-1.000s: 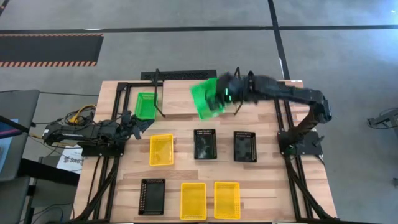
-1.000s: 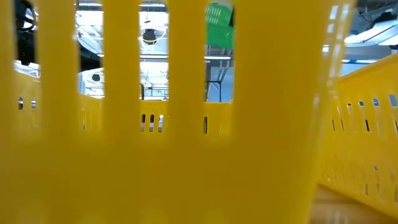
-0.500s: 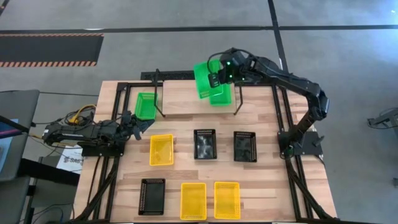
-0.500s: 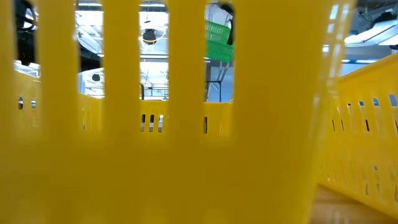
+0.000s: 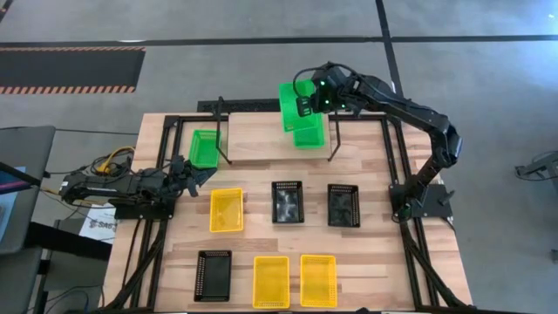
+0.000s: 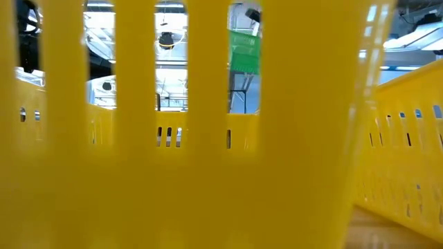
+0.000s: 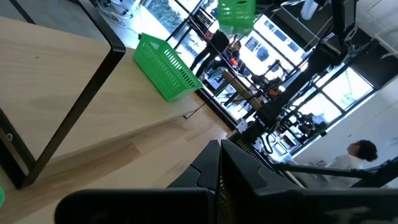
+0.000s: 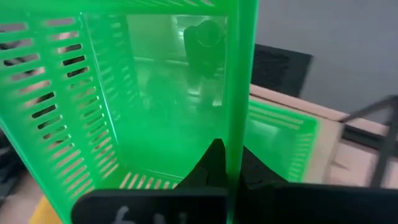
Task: Stack baskets on shelf by color
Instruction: Stack the bottom green bin on the green bin on the shelf
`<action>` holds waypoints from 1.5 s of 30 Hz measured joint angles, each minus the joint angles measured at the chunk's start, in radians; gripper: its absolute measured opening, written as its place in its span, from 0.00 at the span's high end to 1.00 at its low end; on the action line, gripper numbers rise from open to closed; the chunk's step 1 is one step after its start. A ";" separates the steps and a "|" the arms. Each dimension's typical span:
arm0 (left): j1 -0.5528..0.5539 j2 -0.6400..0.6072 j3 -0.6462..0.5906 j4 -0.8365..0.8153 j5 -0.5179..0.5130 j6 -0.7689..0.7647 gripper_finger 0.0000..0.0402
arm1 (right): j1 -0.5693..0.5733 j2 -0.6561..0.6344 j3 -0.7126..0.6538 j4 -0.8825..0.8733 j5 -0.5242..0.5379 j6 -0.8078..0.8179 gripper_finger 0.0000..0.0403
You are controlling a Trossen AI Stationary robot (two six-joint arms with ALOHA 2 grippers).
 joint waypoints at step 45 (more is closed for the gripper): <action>0.000 0.000 0.000 0.000 -0.008 -0.016 1.00 | -0.072 0.000 -0.363 0.133 -0.074 0.081 0.99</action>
